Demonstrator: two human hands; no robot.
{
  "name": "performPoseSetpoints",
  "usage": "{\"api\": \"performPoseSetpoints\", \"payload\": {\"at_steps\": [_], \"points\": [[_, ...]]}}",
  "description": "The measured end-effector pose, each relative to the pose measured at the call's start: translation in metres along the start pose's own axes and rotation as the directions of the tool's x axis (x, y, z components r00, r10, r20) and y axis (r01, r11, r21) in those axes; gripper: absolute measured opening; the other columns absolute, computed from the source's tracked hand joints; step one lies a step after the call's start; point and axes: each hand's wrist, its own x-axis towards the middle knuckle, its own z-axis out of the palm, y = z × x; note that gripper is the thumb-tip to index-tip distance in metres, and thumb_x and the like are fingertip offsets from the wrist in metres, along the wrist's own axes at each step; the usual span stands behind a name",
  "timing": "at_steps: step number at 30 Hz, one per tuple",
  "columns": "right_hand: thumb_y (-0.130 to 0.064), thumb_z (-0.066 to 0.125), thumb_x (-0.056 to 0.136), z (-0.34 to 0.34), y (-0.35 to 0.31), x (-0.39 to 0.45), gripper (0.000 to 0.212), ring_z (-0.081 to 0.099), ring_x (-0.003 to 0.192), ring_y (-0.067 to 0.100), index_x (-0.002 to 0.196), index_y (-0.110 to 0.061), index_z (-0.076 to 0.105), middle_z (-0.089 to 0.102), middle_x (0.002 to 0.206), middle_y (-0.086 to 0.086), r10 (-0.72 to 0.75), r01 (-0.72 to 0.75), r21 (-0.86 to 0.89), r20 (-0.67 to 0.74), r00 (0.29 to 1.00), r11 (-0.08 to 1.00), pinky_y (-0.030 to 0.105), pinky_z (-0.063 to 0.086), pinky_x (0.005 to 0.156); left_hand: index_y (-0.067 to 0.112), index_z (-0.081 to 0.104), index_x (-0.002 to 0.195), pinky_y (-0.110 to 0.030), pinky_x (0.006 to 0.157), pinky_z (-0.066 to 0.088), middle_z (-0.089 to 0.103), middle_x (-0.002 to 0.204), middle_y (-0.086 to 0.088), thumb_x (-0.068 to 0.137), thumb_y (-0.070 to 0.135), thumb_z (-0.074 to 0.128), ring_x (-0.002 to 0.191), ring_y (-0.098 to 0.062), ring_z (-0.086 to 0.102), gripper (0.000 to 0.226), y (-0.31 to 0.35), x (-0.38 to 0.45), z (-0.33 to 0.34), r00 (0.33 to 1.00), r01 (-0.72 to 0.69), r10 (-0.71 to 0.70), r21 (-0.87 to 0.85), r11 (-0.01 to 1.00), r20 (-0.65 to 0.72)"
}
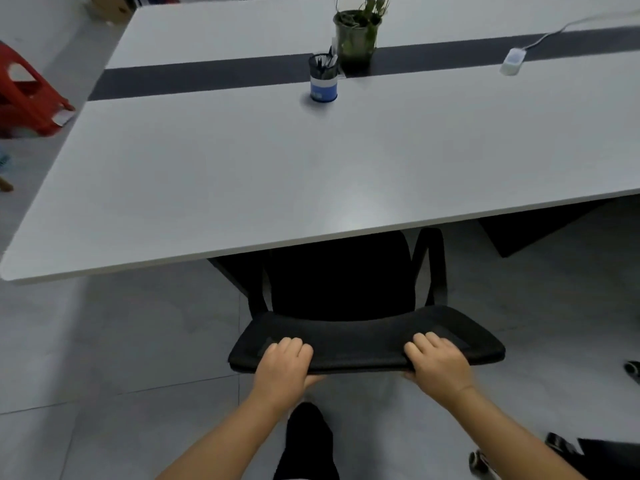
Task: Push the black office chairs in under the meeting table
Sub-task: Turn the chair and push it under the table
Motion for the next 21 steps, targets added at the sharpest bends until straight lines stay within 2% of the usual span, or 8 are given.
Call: {"api": "performPoseSetpoints", "payload": {"at_steps": [3,5,7,9,11,13,16,21], "points": [[-0.034,0.089,0.024,0.006,0.016,0.028,0.071,0.044,0.056,0.021,0.071,-0.015,0.04,0.052,0.054,0.002,0.022,-0.024,0.017,0.08,0.997,1.0,0.026,0.034,0.049,0.02,0.051,0.046,-0.013,0.039,0.033,0.047,0.043,0.006,0.022,0.058,0.084,0.039,-0.009,0.047,0.055,-0.01,0.027,-0.003,0.999,-0.001,0.001,-0.009,1.0,0.047],[-0.038,0.089,0.025,0.012,0.024,0.039,0.073,0.04,0.06,0.021,0.072,-0.015,0.038,0.053,0.054,0.002,0.002,-0.004,0.022,0.085,0.996,1.0,0.026,0.029,0.055,0.021,0.051,0.046,-0.013,0.039,0.033,0.046,0.043,0.005,0.021,0.059,0.083,0.038,-0.008,0.046,0.056,-0.016,0.038,-0.002,0.996,0.003,-0.002,-0.001,1.0,0.084],[-0.028,0.088,0.033,0.019,0.03,0.053,0.061,0.041,0.058,0.021,0.069,-0.014,0.04,0.052,0.053,0.002,-0.033,0.032,0.013,0.025,0.999,0.999,0.029,0.023,0.056,0.02,0.052,0.047,-0.013,0.039,0.033,0.046,0.043,0.004,0.02,0.06,0.083,0.038,-0.008,0.046,0.057,-0.024,0.048,0.0,0.994,-0.01,0.01,-0.002,1.0,0.105],[-0.017,0.074,0.048,0.025,0.033,0.066,0.042,0.035,0.06,0.019,0.068,-0.014,0.037,0.05,0.052,0.002,-0.064,0.064,0.005,-0.068,0.996,0.998,0.026,0.025,0.054,0.02,0.052,0.047,-0.013,0.038,0.033,0.046,0.043,0.004,0.02,0.059,0.083,0.038,-0.008,0.046,0.057,-0.031,0.054,0.001,0.993,0.012,-0.013,0.003,1.0,0.118],[-0.021,0.053,0.066,0.027,0.036,0.079,0.017,0.028,0.062,0.018,0.069,-0.015,0.037,0.05,0.052,0.001,-0.092,0.097,0.034,-0.135,0.987,0.995,0.024,0.032,0.05,0.019,0.054,0.048,-0.013,0.038,0.034,0.047,0.044,0.004,0.019,0.057,0.084,0.039,-0.008,0.046,0.056,-0.038,0.061,-0.002,0.988,0.039,-0.043,0.024,0.999,0.147],[-0.028,0.039,0.077,0.029,0.037,0.091,0.014,0.028,0.062,0.017,0.071,-0.016,0.036,0.05,0.053,0.001,-0.109,0.119,0.05,-0.163,0.981,0.992,0.022,0.033,0.051,0.019,0.054,0.048,-0.013,0.038,0.034,0.048,0.044,0.004,0.018,0.056,0.085,0.039,-0.009,0.047,0.056,-0.043,0.067,-0.005,0.983,0.06,-0.067,0.044,0.997,0.173],[-0.031,0.041,0.07,0.036,0.036,0.113,0.016,0.039,0.056,0.017,0.071,-0.016,0.034,0.05,0.052,-0.001,-0.112,0.126,0.08,-0.159,0.981,0.989,0.023,0.038,0.046,0.018,0.055,0.047,-0.011,0.036,0.033,0.048,0.043,0.004,0.013,0.053,0.086,0.037,-0.009,0.047,0.057,-0.056,0.078,-0.009,0.977,0.089,-0.1,0.064,0.994,0.188],[-0.042,0.051,0.069,0.046,0.038,0.143,0.03,0.047,0.048,0.016,0.071,-0.018,0.033,0.05,0.052,-0.002,-0.117,0.129,0.097,-0.118,0.986,0.987,0.024,0.035,0.045,0.016,0.054,0.047,-0.012,0.035,0.031,0.048,0.043,0.0,0.016,0.049,0.088,0.036,-0.01,0.046,0.057,-0.076,0.097,-0.014,0.969,0.13,-0.149,0.104,0.986,0.199]]}}
